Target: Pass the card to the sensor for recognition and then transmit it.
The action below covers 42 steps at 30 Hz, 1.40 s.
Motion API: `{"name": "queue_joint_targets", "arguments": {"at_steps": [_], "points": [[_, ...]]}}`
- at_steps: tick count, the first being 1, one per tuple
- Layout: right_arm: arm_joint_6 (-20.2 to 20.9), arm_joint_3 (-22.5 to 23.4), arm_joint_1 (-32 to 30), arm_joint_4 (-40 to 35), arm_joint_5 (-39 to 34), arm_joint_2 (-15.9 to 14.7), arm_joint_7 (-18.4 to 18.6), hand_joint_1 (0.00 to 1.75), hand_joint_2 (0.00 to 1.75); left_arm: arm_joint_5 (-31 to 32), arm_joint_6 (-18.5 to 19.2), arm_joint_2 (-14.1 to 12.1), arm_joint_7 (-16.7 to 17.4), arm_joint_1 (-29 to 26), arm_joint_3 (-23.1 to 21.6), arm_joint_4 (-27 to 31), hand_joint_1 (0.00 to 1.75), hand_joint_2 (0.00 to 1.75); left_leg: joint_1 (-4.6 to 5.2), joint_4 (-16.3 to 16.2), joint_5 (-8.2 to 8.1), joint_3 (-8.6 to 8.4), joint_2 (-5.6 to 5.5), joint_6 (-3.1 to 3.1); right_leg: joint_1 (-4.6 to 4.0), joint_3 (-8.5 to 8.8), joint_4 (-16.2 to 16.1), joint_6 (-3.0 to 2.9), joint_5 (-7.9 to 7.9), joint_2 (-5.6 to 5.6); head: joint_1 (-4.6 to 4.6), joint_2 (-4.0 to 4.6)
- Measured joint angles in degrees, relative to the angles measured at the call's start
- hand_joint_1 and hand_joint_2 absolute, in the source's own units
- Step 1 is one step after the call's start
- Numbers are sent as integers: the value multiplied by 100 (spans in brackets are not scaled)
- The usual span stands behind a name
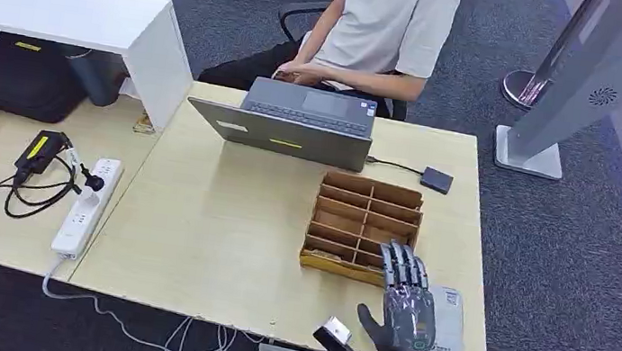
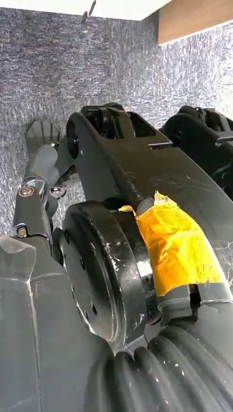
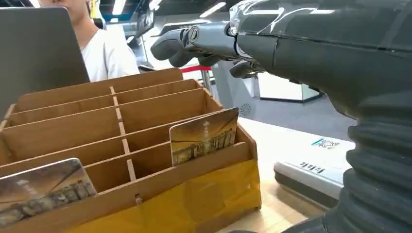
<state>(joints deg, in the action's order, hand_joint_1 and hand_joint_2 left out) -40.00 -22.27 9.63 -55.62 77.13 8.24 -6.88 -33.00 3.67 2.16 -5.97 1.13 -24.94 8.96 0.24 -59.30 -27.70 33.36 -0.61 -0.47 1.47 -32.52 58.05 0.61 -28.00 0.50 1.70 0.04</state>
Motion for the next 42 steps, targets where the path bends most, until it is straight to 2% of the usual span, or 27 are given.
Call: {"name": "queue_joint_targets", "arguments": {"at_steps": [7, 14, 28, 42], "points": [[0, -7, 291, 238, 100, 83, 157, 0, 175, 11, 11, -4, 20, 9, -28, 0, 0, 175, -1, 0, 1, 0, -2, 0, 0, 1, 1, 0, 0, 2, 0, 2], [0, -125, 607, 533, 293, 83, 555, 0, 175, 22, 17, -15, 59, 21, -67, 0, 0, 175, -1, -1, 1, 0, 0, 0, 0, 0, 1, 0, 1, 1, 0, 0], [-2, -192, 654, 583, 249, 79, 566, 0, 175, -39, 13, -22, 59, 25, -120, 0, 0, 175, 0, -1, 1, -1, 0, 0, 0, -1, 1, 0, 0, 1, 0, 0], [-2, -190, 171, -193, 214, -79, 457, 0, 175, -127, 7, -22, 41, 21, -120, 0, 0, 175, 0, -1, 1, 0, 1, 0, 0, -2, 0, 0, 0, 0, 0, 0]]}}
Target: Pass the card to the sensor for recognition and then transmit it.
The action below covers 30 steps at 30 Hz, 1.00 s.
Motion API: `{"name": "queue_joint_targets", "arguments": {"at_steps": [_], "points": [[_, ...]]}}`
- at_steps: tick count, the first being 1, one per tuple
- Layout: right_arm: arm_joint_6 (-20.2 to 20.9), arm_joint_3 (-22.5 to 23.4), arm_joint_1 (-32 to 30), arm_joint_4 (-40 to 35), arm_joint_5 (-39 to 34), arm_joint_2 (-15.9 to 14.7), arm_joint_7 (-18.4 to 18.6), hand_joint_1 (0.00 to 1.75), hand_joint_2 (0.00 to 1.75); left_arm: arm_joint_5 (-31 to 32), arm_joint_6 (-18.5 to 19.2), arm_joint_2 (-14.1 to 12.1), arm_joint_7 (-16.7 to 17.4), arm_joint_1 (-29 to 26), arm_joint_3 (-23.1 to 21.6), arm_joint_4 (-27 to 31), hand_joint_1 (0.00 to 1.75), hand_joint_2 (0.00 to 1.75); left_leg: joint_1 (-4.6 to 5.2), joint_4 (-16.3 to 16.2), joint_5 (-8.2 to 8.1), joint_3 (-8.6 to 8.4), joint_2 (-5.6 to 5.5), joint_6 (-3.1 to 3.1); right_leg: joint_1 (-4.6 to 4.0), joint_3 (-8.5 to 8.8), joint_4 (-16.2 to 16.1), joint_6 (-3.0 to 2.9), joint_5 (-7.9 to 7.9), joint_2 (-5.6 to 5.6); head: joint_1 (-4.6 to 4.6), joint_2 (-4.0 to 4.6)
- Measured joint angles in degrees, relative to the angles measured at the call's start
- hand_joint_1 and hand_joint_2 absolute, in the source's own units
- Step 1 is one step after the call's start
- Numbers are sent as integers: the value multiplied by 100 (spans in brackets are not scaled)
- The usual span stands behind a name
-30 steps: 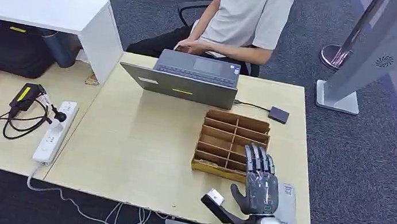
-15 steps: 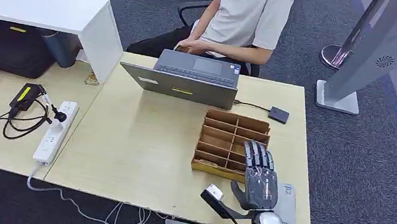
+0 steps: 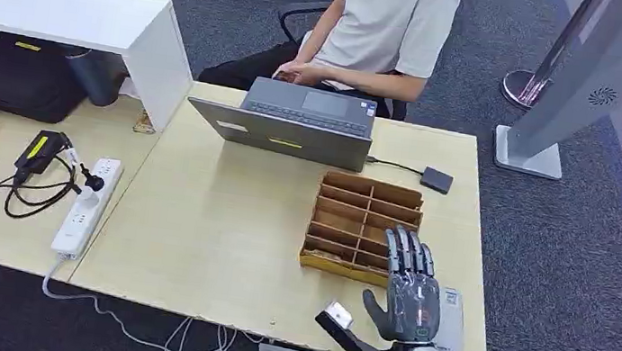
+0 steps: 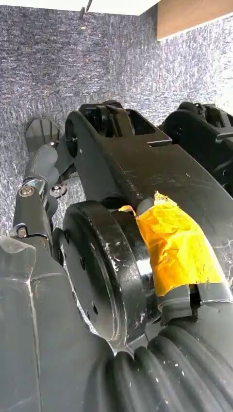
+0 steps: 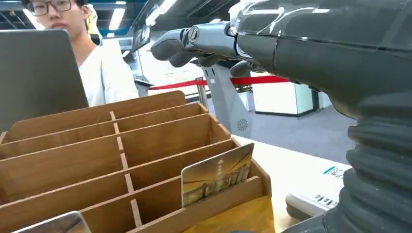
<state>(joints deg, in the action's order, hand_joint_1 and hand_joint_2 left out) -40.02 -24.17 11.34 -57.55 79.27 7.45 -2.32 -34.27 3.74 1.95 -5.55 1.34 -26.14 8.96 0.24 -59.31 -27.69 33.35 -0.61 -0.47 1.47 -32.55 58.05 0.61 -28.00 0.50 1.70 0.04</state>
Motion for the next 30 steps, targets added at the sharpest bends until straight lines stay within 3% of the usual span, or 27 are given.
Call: {"name": "queue_joint_targets", "arguments": {"at_steps": [26, 27, 28, 29, 30], "points": [[0, 208, -34, 317, -9, -61, 42, 0, 175, 7, -4, 2, -9, -2, 0, -2, 0, 175, 0, 0, 0, 0, 0, 0, 0, 0, 0, 0, 0, 0, 0, 0], [0, 216, -34, 326, -9, -61, 35, 59, 175, 4, -4, 2, -9, -2, 0, -2, 0, 175, 0, 0, 0, 0, 0, 0, 0, 0, 0, 0, 0, 0, 0, 0], [0, 223, -35, 328, -9, -61, 35, 59, 175, 6, -4, 2, -9, -2, 0, -2, 0, 175, 0, 0, 0, 0, 0, 0, 0, 0, 0, 0, 0, 0, 0, 0], [0, 227, -35, 330, -11, -61, 24, 175, 175, 4, -4, 2, -9, -2, 0, -2, 0, 175, 0, 0, 0, 0, 0, 0, 0, 0, 0, 0, 0, 0, 2, 0], [0, 236, -34, 330, -18, -61, -9, 175, 175, 4, -4, 2, -9, -2, 0, -2, 0, 175, 0, 0, 0, 0, 0, 0, 0, 0, 0, 0, 0, 0, 0, 0]]}}
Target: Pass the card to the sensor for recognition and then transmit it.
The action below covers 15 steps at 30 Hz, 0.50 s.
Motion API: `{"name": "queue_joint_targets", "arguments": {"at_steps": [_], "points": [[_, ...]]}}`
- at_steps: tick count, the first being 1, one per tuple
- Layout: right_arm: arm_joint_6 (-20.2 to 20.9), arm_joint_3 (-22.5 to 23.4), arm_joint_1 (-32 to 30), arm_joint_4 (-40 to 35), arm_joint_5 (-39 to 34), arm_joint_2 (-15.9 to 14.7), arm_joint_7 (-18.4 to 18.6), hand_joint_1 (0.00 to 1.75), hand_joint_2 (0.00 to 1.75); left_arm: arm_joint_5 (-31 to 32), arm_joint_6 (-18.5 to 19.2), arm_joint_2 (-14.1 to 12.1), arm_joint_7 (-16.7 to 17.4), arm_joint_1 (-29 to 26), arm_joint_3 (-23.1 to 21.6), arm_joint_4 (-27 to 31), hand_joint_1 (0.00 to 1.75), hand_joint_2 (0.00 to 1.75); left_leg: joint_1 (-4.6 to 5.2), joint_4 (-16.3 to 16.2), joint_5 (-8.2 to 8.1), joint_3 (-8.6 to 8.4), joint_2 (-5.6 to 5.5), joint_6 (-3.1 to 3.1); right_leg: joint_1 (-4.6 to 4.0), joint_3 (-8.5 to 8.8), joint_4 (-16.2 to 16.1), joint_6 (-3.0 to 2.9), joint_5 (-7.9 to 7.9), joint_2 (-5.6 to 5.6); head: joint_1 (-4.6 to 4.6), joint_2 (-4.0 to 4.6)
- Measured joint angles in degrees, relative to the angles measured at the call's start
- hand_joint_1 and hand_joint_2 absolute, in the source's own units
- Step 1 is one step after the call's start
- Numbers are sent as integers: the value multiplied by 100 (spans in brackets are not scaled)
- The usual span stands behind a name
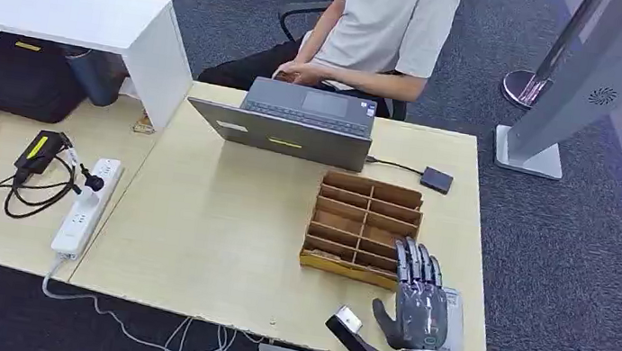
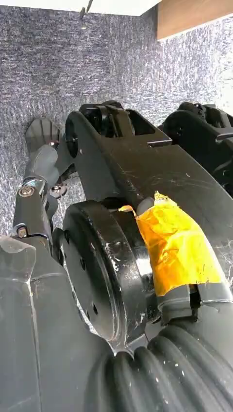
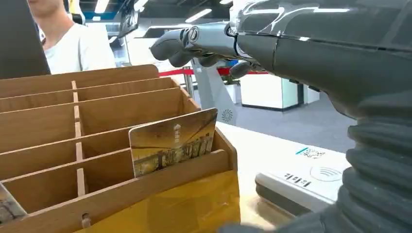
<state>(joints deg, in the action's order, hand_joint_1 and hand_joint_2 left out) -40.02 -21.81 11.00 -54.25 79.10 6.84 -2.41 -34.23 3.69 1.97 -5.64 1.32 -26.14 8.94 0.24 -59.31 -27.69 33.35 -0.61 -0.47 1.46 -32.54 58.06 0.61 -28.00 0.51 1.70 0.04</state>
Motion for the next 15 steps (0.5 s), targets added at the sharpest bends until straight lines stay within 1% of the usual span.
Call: {"name": "queue_joint_targets", "arguments": {"at_steps": [4, 15], "points": [[0, 13, 4, 31, -175, 0, -170, 175, 175, -7, 0, 0, 2, 0, 0, 0, 0, 175, 0, 0, 0, 0, 0, 0, 0, 0, 0, 0, 0, 0, 0, 2], [-11, 39, 50, 90, -396, 0, -293, 175, 175, -68, 2, 0, 0, -1, 0, 0, 0, 175, 0, 0, 0, 0, -1, 0, 0, 1, 0, 0, 0, 1, 2, 0]]}}
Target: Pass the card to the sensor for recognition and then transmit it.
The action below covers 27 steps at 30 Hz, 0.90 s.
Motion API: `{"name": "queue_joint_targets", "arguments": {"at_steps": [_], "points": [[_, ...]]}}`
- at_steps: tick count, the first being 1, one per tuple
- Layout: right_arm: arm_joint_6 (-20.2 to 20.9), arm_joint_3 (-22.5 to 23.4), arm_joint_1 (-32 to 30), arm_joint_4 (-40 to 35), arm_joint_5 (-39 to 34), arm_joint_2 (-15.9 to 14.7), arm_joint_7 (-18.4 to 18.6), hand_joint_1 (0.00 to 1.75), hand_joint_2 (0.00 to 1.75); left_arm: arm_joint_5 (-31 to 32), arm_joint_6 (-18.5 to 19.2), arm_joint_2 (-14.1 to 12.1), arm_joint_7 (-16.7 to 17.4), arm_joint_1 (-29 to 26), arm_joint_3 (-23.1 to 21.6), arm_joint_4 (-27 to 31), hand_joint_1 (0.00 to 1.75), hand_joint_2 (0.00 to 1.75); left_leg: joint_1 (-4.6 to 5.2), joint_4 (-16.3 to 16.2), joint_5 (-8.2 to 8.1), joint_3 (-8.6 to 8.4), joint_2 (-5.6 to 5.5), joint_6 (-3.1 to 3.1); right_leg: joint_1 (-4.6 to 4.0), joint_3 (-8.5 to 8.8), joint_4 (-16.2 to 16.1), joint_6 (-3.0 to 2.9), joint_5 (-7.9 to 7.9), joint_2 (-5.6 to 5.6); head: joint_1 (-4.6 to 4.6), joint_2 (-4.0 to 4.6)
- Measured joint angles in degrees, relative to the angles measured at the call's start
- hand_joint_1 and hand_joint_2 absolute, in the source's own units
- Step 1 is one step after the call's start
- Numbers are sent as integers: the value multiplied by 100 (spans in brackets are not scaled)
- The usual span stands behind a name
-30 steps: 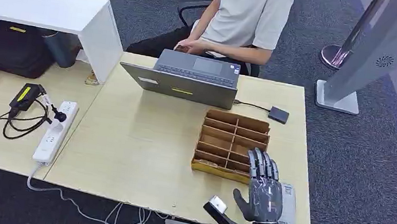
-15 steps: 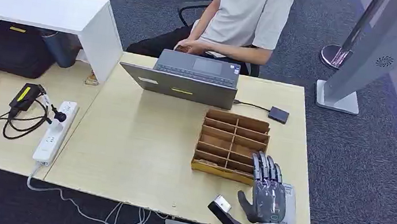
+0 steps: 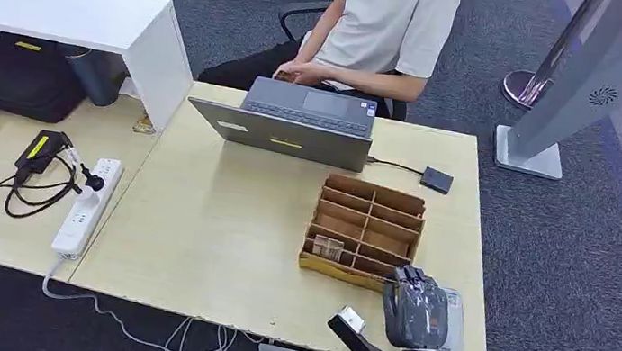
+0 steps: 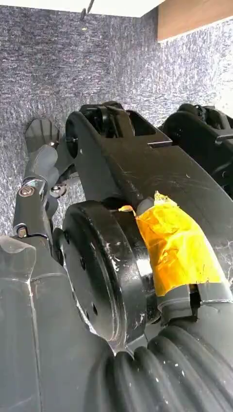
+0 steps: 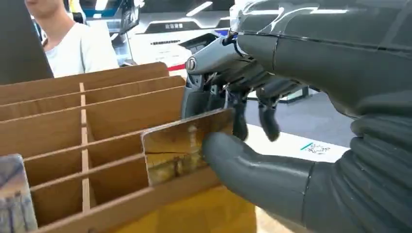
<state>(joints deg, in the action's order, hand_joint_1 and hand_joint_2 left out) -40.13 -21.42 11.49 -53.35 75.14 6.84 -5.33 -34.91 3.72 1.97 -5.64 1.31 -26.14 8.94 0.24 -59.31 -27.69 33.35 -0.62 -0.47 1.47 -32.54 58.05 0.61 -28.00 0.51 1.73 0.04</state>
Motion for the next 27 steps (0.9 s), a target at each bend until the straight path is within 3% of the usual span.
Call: {"name": "queue_joint_targets", "arguments": {"at_steps": [10, 15, 27], "points": [[0, 68, -19, 2, -151, 0, -100, 175, 175, -26, 7, 2, -39, -8, 0, 0, 0, 175, 0, 0, 0, 0, 0, 0, 0, -1, 0, 0, 0, 0, -2, 0], [0, 76, -36, -2, -111, 0, -52, 175, 175, -17, -131, 9, -300, -18, -2, -2, 0, 175, 0, 0, 0, 0, 1, 0, 0, -1, 0, 0, 0, 0, -2, 0], [-2, 179, 8, -103, -39, -39, 19, 175, 175, -33, -127, 4, -162, -19, -11, -2, 0, 175, 0, 0, 0, 1, 2, 0, 0, 0, 0, 0, 0, -1, -2, 2]]}}
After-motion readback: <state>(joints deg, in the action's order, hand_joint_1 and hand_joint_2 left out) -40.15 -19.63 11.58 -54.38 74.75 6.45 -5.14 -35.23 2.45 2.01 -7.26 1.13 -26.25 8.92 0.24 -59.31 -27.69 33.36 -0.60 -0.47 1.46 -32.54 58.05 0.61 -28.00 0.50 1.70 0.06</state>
